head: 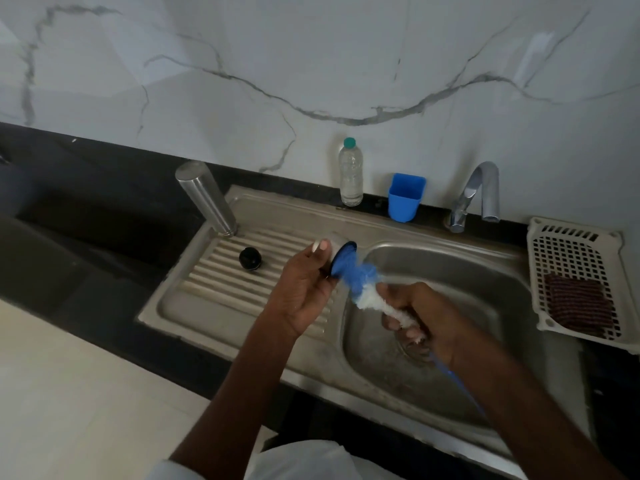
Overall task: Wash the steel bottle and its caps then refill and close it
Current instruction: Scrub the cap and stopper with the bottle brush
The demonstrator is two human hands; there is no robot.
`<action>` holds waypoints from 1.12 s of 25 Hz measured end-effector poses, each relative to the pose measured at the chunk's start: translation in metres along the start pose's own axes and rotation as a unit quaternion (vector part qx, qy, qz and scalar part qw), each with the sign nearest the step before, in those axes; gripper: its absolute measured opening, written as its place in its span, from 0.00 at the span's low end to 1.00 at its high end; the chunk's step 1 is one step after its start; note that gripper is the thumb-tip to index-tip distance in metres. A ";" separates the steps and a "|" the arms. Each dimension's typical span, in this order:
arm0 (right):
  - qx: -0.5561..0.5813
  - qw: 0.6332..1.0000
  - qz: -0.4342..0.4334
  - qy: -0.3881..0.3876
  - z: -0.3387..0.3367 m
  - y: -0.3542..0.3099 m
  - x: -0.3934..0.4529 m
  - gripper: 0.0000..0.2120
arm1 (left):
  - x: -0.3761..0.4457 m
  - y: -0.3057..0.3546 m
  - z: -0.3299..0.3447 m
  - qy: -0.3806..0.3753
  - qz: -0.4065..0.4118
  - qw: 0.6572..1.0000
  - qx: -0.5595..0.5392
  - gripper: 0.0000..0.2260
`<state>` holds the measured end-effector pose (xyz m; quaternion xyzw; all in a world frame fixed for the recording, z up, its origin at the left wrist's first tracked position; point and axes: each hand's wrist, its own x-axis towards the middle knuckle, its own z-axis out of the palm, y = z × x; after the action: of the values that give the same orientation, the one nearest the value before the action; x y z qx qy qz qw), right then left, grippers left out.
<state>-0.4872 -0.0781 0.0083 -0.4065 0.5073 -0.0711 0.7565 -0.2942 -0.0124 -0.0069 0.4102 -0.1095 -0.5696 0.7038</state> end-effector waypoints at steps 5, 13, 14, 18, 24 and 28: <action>0.124 0.981 0.089 -0.118 0.039 -0.017 0.016 0.13 | 0.044 0.055 -0.040 0.008 0.128 0.978 0.165 0.27; -0.043 0.995 -0.005 0.095 0.105 -0.015 0.086 0.16 | 0.140 0.116 -0.148 0.111 0.146 0.678 0.712 0.24; -0.050 0.994 -0.010 0.101 0.112 -0.016 0.092 0.16 | 0.151 0.113 -0.154 0.091 0.148 0.636 0.752 0.23; -0.051 0.991 -0.018 0.124 0.134 -0.018 0.112 0.14 | 0.183 0.114 -0.167 0.038 0.118 0.519 0.846 0.22; -0.037 0.988 -0.023 0.145 0.144 -0.019 0.112 0.12 | 0.202 0.109 -0.175 -0.014 0.050 0.314 0.948 0.15; -0.038 0.989 -0.023 0.140 0.145 -0.015 0.108 0.13 | 0.206 0.108 -0.178 -0.033 0.033 0.272 0.961 0.17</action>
<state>-0.3113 -0.0650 -0.0354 -0.4329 0.6009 -0.1251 0.6601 -0.0396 -0.1139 -0.1093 0.7657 -0.6139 -0.0405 -0.1876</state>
